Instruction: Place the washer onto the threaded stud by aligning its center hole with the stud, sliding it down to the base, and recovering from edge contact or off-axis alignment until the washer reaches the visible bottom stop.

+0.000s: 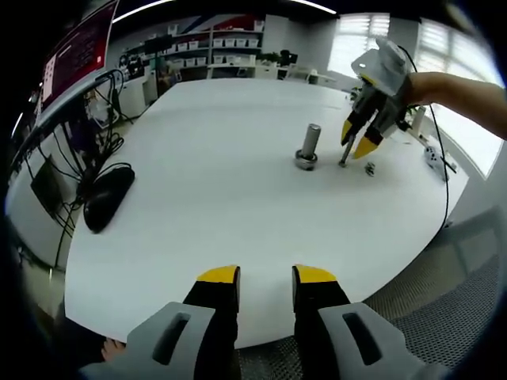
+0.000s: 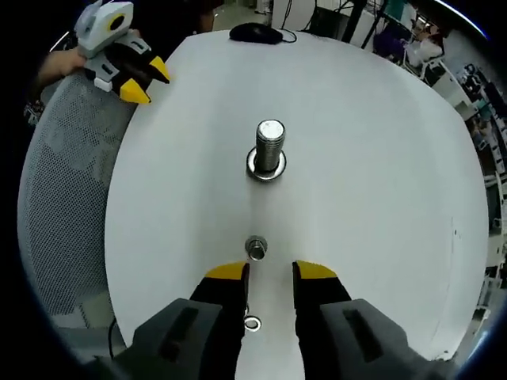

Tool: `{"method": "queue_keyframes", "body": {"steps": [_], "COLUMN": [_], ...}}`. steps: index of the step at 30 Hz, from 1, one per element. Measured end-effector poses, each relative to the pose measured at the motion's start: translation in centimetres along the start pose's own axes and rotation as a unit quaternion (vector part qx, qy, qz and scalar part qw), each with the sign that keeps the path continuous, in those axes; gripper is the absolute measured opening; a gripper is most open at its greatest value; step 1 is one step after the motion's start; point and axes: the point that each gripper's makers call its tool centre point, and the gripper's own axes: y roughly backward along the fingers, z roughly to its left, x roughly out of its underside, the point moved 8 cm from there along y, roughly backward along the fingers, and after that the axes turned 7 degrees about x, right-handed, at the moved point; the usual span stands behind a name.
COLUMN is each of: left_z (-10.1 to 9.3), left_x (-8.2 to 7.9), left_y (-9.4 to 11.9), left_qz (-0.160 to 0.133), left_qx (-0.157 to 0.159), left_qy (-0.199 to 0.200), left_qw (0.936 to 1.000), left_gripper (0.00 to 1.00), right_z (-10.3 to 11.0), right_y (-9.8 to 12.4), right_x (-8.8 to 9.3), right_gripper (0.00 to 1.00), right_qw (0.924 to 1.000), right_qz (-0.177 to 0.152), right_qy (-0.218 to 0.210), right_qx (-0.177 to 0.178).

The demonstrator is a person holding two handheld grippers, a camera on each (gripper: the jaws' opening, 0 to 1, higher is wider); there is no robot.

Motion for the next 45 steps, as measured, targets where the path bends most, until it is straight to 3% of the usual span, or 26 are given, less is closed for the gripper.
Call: {"method": "queue_keyframes", "body": {"steps": [13,25,35,45], "left_z": [0.0,-0.1,0.0,0.0], "left_x": [0.0,0.1,0.1,0.1], "left_y": [0.0,0.0,0.0,0.0], "left_qz": [0.001,0.004,0.006,0.005], "left_qx": [0.000,0.001,0.000,-0.001], "left_qy": [0.000,-0.001,-0.002,-0.001], "left_qw": [1.0000,1.0000,1.0000,1.0000], "left_gripper": [0.24,0.24,0.24,0.24], "right_z": [0.8,1.8,1.9,1.6], "right_y": [0.9,0.4,-0.2,-0.6], "right_x": [3.0,5.7,6.2,6.0], "right_gripper": [0.23,0.23,0.22,0.19], "right_qw": [0.9998,0.9986,0.9979,0.9954], "right_qz": [-0.003,0.034,0.044,0.060], "right_qy": [-0.009,0.010,0.012,0.064], "right_qx": [-0.018,-0.039,-0.046,-0.040]}}
